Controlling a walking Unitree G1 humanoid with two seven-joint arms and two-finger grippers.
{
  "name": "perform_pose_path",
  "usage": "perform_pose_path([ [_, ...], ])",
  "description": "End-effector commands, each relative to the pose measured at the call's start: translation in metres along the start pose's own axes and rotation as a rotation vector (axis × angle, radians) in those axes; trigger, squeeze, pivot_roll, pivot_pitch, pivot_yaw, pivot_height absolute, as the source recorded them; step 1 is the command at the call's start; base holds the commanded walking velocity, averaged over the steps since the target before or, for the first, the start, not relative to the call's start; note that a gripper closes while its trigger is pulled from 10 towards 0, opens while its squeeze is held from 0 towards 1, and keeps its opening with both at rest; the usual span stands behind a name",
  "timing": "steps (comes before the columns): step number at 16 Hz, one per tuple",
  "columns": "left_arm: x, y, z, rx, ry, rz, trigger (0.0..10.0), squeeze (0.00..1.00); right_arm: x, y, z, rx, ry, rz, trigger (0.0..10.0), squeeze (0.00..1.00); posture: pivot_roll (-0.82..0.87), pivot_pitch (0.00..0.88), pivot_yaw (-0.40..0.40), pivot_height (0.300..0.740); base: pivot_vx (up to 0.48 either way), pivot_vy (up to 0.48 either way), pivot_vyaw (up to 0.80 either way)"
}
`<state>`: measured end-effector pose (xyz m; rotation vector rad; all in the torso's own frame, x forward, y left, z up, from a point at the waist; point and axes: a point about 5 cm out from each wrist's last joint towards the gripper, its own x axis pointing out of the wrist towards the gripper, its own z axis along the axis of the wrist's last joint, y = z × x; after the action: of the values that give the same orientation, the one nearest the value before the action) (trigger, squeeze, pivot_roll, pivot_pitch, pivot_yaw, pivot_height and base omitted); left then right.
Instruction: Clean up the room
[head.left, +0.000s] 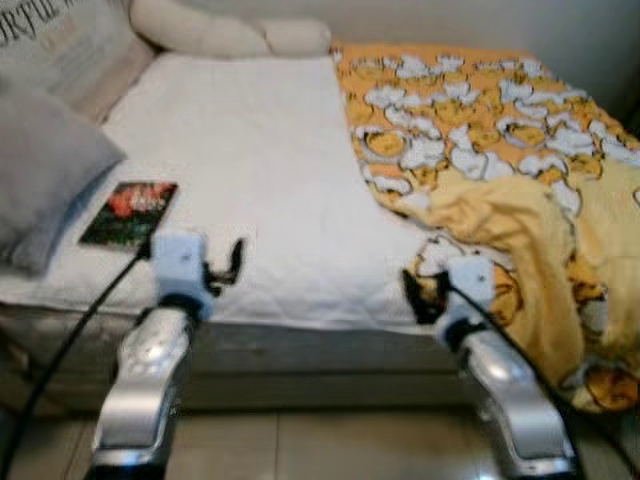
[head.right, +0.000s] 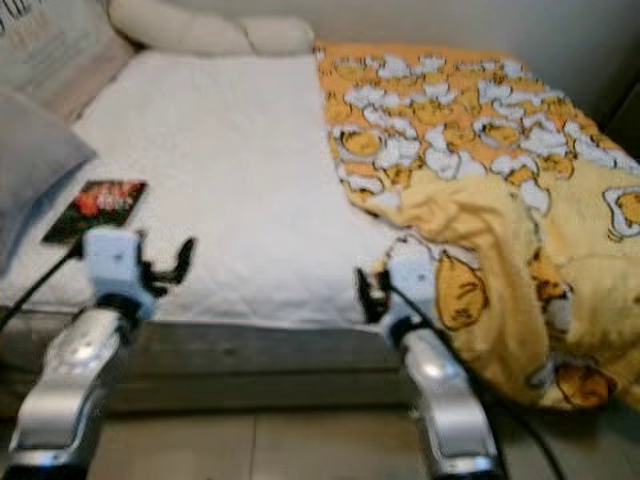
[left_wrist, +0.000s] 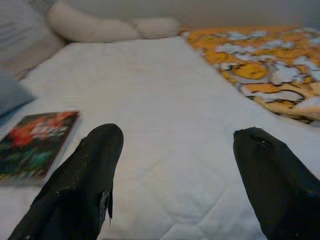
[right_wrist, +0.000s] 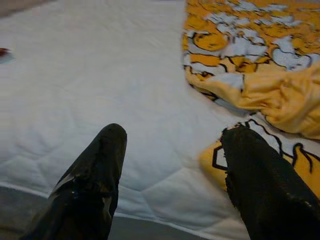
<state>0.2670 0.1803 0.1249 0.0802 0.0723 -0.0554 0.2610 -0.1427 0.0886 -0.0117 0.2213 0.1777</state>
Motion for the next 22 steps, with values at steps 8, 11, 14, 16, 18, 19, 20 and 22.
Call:
perform_pose_path([
  [8, -0.001, -0.002, 0.007, 0.005, -0.041, -0.049, 10.0, 0.00, 0.002, -0.003, 0.001, -0.001, -0.015, -0.007, 10.0, 0.00, -0.01, 0.000, -0.002, 0.740, 0.206, 0.000, -0.64],
  [11, -0.001, -0.007, 0.004, 0.047, -0.029, -0.091, 10.0, 0.00, 0.002, -0.002, 0.001, -0.004, -0.019, -0.001, 10.0, 0.00, 0.00, 0.000, -0.003, 0.740, 0.352, 0.000, -0.35],
  [14, -0.002, -0.011, 0.001, 0.063, -0.017, -0.119, 10.0, 0.00, 0.003, -0.001, 0.001, -0.017, -0.018, 0.009, 10.0, 0.00, 0.00, 0.000, -0.004, 0.740, 0.355, 0.000, 0.00],
  [16, -0.003, -0.011, 0.000, 0.067, -0.011, -0.128, 10.0, 0.00, 0.004, 0.000, 0.001, -0.026, -0.018, 0.018, 10.0, 0.00, 0.00, 0.000, -0.003, 0.740, 0.354, 0.000, 0.00],
  [18, -0.003, -0.011, -0.002, 0.073, -0.006, -0.136, 10.0, 0.00, 0.005, -0.001, 0.001, -0.030, -0.017, 0.021, 10.0, 0.00, 0.00, 0.000, -0.003, 0.740, 0.354, 0.000, 0.00],
  [19, -0.003, -0.011, -0.003, 0.077, -0.002, -0.142, 10.0, 0.00, 0.004, -0.001, 0.001, -0.034, -0.016, 0.024, 10.0, 0.00, 0.00, 0.000, -0.003, 0.740, 0.345, 0.000, 0.00],
  [20, -0.003, -0.011, -0.003, 0.079, 0.001, -0.148, 10.0, 0.00, 0.004, -0.002, 0.000, -0.036, -0.015, 0.024, 10.0, 0.00, -0.01, 0.000, -0.003, 0.740, 0.341, 0.000, 0.00],
  [22, -0.003, -0.013, -0.005, 0.082, 0.008, -0.181, 10.0, 0.00, 0.002, -0.001, 0.000, -0.036, -0.015, 0.029, 10.0, 0.00, -0.01, 0.000, -0.001, 0.740, 0.328, 0.000, 0.00],
])
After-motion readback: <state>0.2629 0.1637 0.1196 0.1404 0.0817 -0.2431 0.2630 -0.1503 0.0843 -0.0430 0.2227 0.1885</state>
